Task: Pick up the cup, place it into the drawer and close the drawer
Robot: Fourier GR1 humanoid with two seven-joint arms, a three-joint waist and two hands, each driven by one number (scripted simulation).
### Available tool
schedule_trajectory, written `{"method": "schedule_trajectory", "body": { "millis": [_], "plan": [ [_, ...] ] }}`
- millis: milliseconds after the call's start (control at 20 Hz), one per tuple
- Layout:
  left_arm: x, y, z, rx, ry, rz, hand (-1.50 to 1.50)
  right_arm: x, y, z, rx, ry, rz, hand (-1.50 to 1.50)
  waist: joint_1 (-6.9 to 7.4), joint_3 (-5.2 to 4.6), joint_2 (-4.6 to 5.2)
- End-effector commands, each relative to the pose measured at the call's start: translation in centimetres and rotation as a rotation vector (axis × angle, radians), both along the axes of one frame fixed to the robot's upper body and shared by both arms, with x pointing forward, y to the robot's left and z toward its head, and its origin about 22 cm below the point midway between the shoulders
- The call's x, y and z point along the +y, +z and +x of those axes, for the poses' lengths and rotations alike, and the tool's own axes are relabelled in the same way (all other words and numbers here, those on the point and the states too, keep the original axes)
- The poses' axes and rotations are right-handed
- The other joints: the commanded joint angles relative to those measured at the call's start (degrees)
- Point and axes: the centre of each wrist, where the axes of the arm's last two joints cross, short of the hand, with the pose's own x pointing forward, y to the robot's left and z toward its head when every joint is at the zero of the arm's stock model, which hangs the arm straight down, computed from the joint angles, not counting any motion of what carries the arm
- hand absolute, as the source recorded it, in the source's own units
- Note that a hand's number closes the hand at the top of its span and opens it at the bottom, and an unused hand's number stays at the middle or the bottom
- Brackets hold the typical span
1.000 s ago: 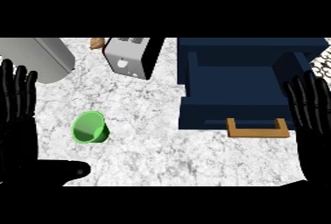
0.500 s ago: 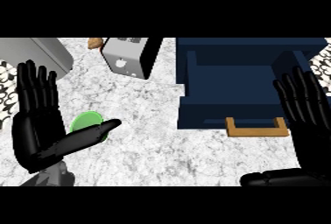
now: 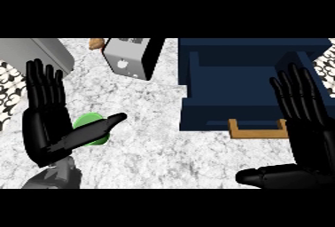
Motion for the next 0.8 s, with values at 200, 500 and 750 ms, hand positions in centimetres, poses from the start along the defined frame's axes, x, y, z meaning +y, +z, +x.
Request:
{"method": "schedule_trajectory", "body": {
  "millis": [200, 500, 750],
  "plan": [
    [-0.5, -0.5, 0.5, 0.033, 0.039, -0.007, -1.5, 0.4, -0.4, 0.3, -0.003, -0.005, -0.011, -1.5, -0.02, 0.0, 0.01],
    [0.6, -3.0, -0.7, 0.07, 0.088, -0.033, -1.5, -0.5, 1.0, 0.0, -0.022, -0.022, 0.011, -1.5, 0.04, -0.01, 0.0],
    [1.1, -5.5, -0.5, 0.137, 0.075, -0.049, -1.5, -0.3, 1.4, 1.3, -0.027, -0.022, -0.006, -1.5, 0.06, -0.02, 0.03]
  ]
}}
